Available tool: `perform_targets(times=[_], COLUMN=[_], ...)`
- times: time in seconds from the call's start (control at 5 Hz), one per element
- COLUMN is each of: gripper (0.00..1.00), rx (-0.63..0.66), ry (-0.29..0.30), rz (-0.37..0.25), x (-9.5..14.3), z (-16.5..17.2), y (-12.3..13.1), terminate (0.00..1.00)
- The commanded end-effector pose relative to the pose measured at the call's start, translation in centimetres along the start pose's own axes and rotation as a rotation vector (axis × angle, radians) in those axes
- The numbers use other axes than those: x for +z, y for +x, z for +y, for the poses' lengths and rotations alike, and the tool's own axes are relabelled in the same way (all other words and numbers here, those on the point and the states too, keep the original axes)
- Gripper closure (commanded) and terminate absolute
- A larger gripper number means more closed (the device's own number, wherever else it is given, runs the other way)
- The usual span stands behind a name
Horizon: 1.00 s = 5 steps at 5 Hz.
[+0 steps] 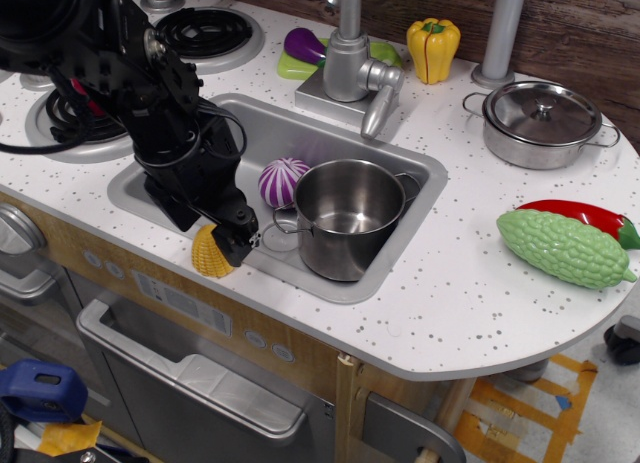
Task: Put corn in pot which is in sink
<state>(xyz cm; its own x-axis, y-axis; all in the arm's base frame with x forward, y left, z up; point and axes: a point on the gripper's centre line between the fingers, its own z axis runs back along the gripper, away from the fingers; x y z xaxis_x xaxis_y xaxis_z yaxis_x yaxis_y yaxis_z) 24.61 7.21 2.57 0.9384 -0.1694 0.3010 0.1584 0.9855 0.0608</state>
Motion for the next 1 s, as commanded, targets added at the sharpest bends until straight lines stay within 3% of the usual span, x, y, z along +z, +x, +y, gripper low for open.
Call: perform_targets(times=[0.0,0.4,0.6,0.8], gripper=[0.00,0.00,1.00,1.00], rx=[0.003,0.022,0.021,0.005], ry=[-0.011,-0.014,0.007,0.019], rz=[-0.045,-0.062,-0.056,-0.062], x=[-0.9,-1.8,-1.1,-0.1], z=[1.1,1.1,0.7,0.6], y=[-0.1,-0.3,0.1,1.2], terminate=[0.00,0.00,0.00,0.00])
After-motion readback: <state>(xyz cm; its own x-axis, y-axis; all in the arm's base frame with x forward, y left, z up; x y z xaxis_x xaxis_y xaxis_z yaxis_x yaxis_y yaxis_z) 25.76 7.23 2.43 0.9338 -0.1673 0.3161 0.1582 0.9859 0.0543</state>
